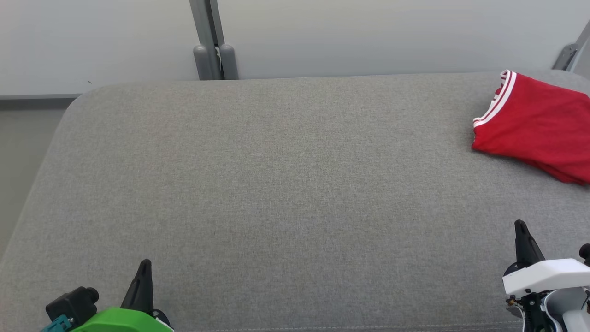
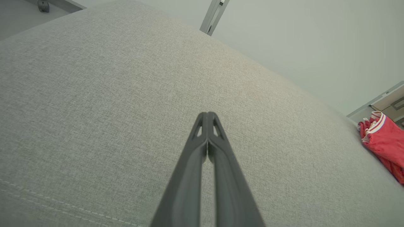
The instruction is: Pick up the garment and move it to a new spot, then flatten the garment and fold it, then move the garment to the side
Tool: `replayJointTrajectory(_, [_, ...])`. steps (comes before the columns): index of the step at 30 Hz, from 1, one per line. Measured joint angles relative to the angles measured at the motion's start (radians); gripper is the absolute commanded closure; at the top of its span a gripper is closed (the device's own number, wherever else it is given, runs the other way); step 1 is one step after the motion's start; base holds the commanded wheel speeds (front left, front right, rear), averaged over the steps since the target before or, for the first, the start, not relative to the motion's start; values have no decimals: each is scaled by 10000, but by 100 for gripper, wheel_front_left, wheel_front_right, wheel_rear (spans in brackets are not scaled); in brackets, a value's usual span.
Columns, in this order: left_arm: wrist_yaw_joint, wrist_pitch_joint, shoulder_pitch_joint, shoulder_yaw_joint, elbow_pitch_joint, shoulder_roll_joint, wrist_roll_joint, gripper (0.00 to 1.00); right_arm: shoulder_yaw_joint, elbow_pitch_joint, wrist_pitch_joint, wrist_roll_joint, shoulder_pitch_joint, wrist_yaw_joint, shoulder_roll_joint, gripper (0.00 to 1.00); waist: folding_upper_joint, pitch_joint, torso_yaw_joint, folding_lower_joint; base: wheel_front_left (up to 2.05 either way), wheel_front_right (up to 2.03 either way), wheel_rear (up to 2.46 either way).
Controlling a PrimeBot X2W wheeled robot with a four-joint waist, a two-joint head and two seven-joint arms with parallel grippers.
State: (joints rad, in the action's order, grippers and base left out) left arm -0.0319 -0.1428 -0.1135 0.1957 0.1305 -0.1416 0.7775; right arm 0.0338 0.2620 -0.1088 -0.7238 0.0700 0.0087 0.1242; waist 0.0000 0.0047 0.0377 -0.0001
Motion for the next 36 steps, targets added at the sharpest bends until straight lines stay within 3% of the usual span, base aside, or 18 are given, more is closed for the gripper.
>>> replayJointTrajectory(36, [690,988,724,-978,610,224,4431,100,558,84,1129,-4322,-654,531,-439,100,0,-7,-193,1,0,0,0])
